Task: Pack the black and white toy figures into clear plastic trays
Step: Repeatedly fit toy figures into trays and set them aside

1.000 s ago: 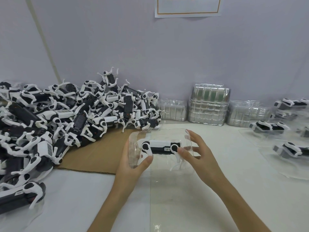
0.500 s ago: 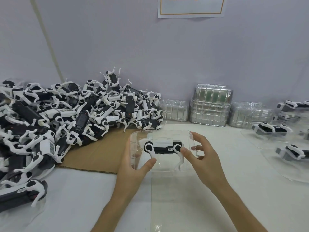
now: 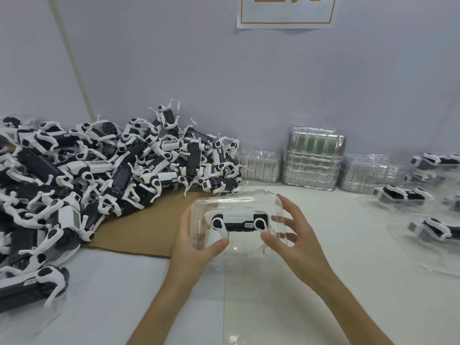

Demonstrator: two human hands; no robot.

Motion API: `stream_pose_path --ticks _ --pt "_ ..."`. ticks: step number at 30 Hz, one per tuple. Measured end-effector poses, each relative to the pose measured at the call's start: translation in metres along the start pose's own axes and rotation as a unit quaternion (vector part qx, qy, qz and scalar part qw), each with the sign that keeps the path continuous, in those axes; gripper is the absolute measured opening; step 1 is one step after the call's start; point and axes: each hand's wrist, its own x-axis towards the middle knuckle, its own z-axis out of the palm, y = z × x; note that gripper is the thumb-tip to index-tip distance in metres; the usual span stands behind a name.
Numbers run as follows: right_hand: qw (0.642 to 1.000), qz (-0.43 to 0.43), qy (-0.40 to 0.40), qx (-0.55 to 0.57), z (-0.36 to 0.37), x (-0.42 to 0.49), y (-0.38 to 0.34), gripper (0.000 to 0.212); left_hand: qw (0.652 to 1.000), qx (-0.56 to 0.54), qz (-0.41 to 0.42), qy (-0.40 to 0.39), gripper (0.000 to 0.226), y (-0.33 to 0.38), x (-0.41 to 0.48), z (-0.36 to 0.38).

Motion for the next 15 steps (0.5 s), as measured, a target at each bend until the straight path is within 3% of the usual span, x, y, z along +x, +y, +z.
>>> stream_pose_path --ticks 5,11,15 --pt "0.998 -0.016 -0.011 0.057 0.001 0.001 -0.004 0.067 0.993 -0.08 -0.083 -0.033 0.08 -0.002 0.004 -0.009" --pt "1.0 -0.022 0.011 -0.016 -0.004 0.001 -0.002 0.07 1.0 -0.002 -0.016 0.007 0.093 -0.004 0.002 0.0" --pt "0.998 0.0 0.011 -0.057 0.002 0.0 -0.001 0.07 0.996 0.05 0.044 0.053 0.088 -0.005 0.001 0.004"
